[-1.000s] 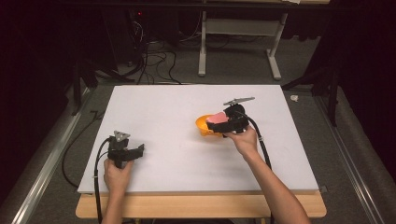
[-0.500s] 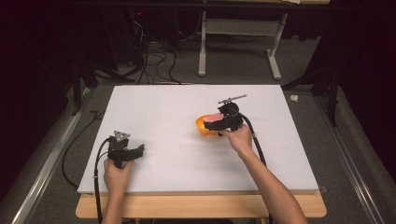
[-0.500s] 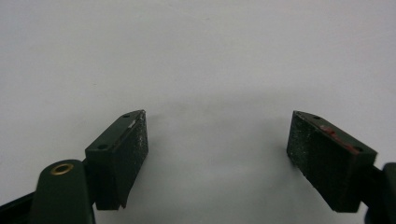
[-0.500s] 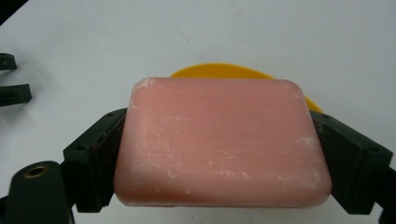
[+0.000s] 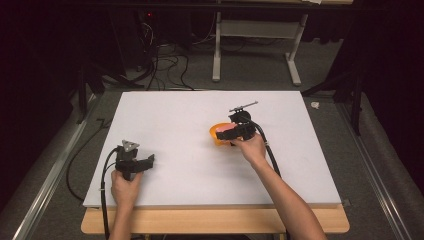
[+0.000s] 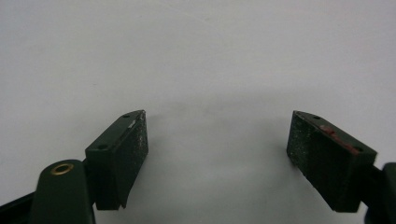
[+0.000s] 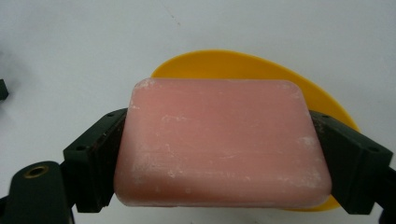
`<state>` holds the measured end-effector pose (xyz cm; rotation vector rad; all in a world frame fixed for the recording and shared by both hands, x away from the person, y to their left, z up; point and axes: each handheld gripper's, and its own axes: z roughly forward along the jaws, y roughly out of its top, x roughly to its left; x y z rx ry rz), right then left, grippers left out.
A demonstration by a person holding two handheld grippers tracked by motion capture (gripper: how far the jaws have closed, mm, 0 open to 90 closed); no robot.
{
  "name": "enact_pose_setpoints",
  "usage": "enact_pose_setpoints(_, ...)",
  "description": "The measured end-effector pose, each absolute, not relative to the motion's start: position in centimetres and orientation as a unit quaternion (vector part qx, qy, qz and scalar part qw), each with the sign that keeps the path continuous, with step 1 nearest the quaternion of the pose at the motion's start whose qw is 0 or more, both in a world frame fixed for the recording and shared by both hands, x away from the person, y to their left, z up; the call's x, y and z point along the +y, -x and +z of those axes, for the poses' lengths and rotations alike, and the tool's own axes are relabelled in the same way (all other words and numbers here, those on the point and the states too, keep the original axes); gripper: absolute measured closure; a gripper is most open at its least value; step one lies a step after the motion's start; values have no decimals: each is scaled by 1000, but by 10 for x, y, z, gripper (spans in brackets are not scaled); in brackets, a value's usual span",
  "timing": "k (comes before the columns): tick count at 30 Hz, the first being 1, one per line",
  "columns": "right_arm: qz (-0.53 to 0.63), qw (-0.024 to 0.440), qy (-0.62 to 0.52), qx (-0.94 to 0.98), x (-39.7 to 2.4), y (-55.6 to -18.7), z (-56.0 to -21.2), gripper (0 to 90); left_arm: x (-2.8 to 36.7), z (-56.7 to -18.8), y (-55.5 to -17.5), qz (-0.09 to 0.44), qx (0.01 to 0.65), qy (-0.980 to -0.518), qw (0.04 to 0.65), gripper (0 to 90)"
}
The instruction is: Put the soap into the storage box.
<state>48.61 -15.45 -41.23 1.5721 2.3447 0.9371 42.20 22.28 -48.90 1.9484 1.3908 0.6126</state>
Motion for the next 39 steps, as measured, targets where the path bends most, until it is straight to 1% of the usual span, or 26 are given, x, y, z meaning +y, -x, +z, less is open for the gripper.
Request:
enact_pose_setpoints(16, 305, 66, -548, 777, -154, -495, -420, 134, 223, -489, -422, 235, 532, -745, 329, 208)
enact_pose_setpoints(31, 307, 68, -565, 763, -157, -498, -421, 133, 223, -489, -422, 236, 532, -744, 329, 207)
enact_pose_setpoints(39, 319, 77, -565, 757, -159, -497, -414, 133, 223, -489, -422, 234, 532, -745, 328, 207)
